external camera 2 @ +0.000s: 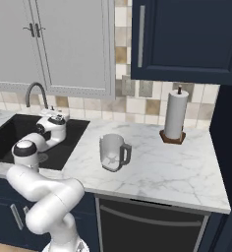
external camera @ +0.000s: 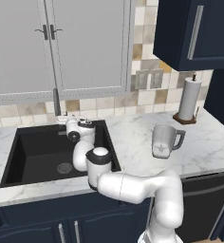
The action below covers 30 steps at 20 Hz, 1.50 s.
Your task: Turn on the sink faucet and place the jug under the water for a few seconds to fill it up.
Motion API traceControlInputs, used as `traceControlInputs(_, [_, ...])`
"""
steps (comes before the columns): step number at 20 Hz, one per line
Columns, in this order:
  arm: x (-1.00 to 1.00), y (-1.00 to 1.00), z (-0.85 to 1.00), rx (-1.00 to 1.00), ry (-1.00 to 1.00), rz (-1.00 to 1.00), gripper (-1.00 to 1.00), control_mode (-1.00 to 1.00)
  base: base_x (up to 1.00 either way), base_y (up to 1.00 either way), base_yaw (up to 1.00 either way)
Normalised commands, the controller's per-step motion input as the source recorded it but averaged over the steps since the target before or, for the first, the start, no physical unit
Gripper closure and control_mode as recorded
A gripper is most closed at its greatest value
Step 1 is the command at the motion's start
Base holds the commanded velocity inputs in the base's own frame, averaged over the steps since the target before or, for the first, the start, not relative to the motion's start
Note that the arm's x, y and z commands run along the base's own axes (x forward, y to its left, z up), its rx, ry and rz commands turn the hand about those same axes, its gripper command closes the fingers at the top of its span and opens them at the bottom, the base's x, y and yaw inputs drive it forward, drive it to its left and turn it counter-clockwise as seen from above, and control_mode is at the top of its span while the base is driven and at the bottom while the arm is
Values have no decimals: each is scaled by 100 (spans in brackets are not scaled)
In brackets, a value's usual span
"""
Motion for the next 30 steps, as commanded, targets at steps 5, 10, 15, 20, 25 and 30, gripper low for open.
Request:
traceControlInputs(5, [27, -72, -31, 18, 7, -13, 100, -100, 0, 0, 0])
traceControlInputs(10, [27, -79, -36, 19, 7, -9, 100, -100, 0, 0, 0])
traceControlInputs(15, [24, -77, -39, 18, 8, -7, 100, -100, 0, 0, 0])
traceControlInputs(20, [3, -58, -35, 16, 5, -8, 100, -100, 0, 0, 0])
traceControlInputs(25, [0, -49, -32, 14, 6, -8, 100, -100, 0, 0, 0])
traceControlInputs(30, [0, -15, -27, 2, 8, -4, -100, -100, 0, 0, 0])
